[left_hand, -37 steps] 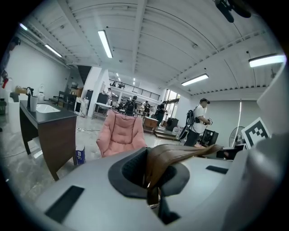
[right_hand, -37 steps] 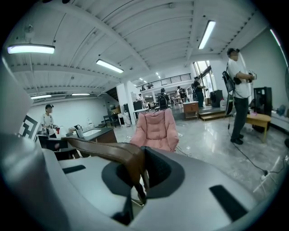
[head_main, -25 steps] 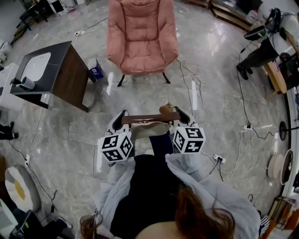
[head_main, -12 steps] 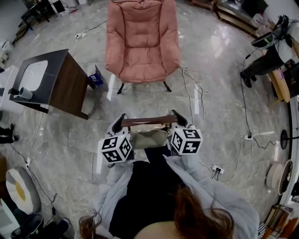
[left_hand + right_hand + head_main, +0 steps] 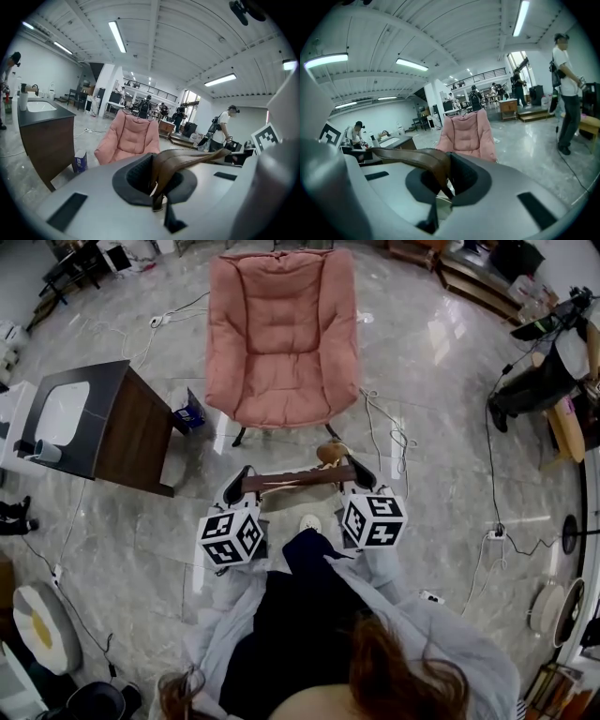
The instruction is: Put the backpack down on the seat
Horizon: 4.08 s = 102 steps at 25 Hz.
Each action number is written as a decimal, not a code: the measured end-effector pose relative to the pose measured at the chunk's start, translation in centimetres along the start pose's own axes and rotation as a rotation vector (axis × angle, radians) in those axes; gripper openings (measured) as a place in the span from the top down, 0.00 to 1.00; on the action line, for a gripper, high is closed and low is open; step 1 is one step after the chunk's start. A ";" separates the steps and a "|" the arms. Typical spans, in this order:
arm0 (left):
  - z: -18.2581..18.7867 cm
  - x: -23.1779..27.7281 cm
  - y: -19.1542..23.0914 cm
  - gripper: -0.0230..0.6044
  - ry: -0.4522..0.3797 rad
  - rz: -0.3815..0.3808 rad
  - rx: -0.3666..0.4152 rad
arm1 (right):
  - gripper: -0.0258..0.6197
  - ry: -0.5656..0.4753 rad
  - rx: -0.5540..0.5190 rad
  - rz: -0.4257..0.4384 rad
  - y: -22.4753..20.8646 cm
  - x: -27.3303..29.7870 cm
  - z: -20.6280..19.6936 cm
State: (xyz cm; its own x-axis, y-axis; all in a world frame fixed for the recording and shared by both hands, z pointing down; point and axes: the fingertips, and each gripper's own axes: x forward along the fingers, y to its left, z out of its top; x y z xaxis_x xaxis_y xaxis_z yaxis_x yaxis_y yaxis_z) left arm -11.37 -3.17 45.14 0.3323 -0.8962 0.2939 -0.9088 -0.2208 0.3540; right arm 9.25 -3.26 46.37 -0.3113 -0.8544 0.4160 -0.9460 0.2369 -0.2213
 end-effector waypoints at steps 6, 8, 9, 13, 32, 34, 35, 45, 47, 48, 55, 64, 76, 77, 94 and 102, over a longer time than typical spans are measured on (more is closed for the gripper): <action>1.1 4.2 -0.1 0.94 -0.003 0.006 -0.001 | 0.95 0.012 -0.001 0.003 -2.2 3.1 1.3; 1.4 5.5 0.3 0.94 -0.006 0.016 -0.002 | 0.95 0.016 -0.005 0.010 -2.6 4.3 1.6; 1.5 6.1 0.5 0.94 -0.006 0.020 -0.002 | 0.95 0.019 -0.008 0.014 -2.8 4.9 1.7; 1.7 8.5 0.7 0.94 -0.010 0.023 -0.008 | 0.95 0.037 -0.010 0.019 -3.9 6.7 1.8; 2.0 12.1 3.0 0.94 0.004 0.049 -0.018 | 0.95 0.057 0.041 0.035 -4.2 11.1 1.8; 2.5 13.1 3.6 0.94 0.001 0.048 -0.024 | 0.95 0.062 0.033 0.034 -4.2 12.2 2.3; 2.8 13.6 4.0 0.94 0.001 0.051 -0.027 | 0.95 0.065 0.028 0.036 -4.1 12.9 2.6; 7.5 20.6 6.6 0.94 -0.018 0.042 -0.045 | 0.95 0.058 -0.002 0.028 -4.7 20.1 8.0; 8.6 22.1 6.8 0.94 -0.021 0.029 -0.040 | 0.95 0.048 0.003 0.019 -5.0 21.4 9.3; 9.1 22.8 7.0 0.94 -0.022 0.025 -0.039 | 0.95 0.044 0.004 0.017 -5.1 22.0 9.8; 11.9 26.9 7.7 0.94 -0.023 -0.003 -0.024 | 0.95 0.027 0.012 0.004 -5.8 25.6 12.9; 14.2 32.8 9.9 0.94 0.018 -0.034 -0.015 | 0.95 0.047 0.042 -0.031 -6.7 30.9 14.8; 15.1 42.1 11.5 0.94 0.110 -0.131 -0.003 | 0.95 0.066 0.111 -0.143 -9.1 36.2 16.5; 15.6 43.2 11.3 0.94 0.110 -0.148 0.005 | 0.95 0.058 0.113 -0.155 -9.4 36.5 16.9; 13.9 53.7 20.7 0.94 0.162 -0.158 -0.032 | 0.95 0.224 0.040 0.055 -3.1 46.0 11.7; 9.4 52.2 23.1 0.94 0.284 -0.102 -0.059 | 0.95 0.272 0.086 0.027 -4.2 47.7 9.9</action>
State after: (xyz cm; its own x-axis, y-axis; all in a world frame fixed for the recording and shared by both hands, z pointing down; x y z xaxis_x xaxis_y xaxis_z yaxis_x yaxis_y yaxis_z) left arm -17.40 -58.67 60.29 0.4860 -0.7253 0.4876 -0.8535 -0.2739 0.4433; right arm -0.78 -49.60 58.42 -0.3604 -0.6904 0.6273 -0.9294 0.2085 -0.3045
